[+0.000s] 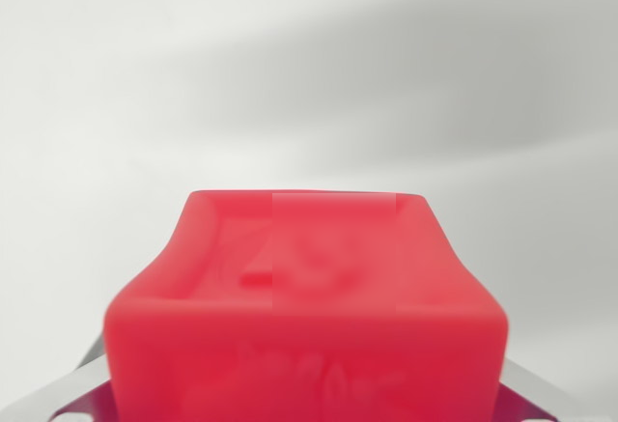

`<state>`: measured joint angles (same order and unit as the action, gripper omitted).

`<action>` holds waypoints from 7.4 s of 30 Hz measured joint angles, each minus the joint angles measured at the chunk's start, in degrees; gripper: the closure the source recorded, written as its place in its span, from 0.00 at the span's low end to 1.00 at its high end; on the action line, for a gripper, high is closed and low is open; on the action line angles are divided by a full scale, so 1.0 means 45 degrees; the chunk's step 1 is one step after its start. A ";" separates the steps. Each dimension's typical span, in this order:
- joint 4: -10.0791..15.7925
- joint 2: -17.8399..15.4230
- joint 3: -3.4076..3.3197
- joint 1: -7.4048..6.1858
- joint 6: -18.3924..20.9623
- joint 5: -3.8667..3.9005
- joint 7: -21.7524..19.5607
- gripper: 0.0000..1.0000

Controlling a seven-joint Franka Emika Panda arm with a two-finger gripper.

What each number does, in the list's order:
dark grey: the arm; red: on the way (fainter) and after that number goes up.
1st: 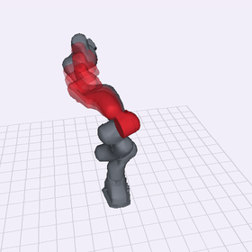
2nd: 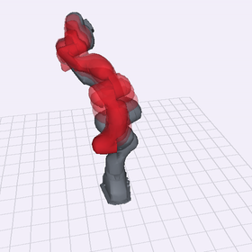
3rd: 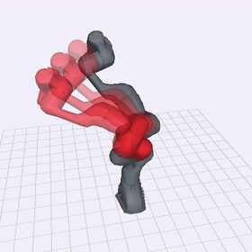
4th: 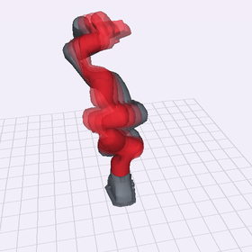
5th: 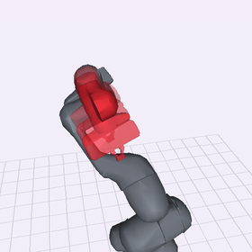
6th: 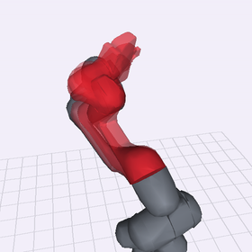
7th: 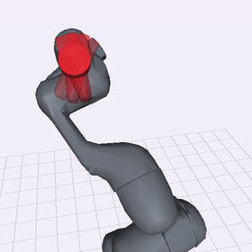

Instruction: Destack cube

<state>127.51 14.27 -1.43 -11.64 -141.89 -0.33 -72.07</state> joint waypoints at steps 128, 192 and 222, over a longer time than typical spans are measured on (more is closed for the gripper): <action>-0.2502 0.5243 -0.0561 0.0902 -0.2635 -0.1039 -0.3172 0.00; -0.1997 0.3091 -0.0819 0.0703 -0.1061 -0.0930 -0.3235 0.00; -0.2314 0.0091 -0.1025 0.0567 0.2219 -0.0438 -0.3553 0.00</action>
<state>117.10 14.68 -6.04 -9.09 -131.91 -2.30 -88.06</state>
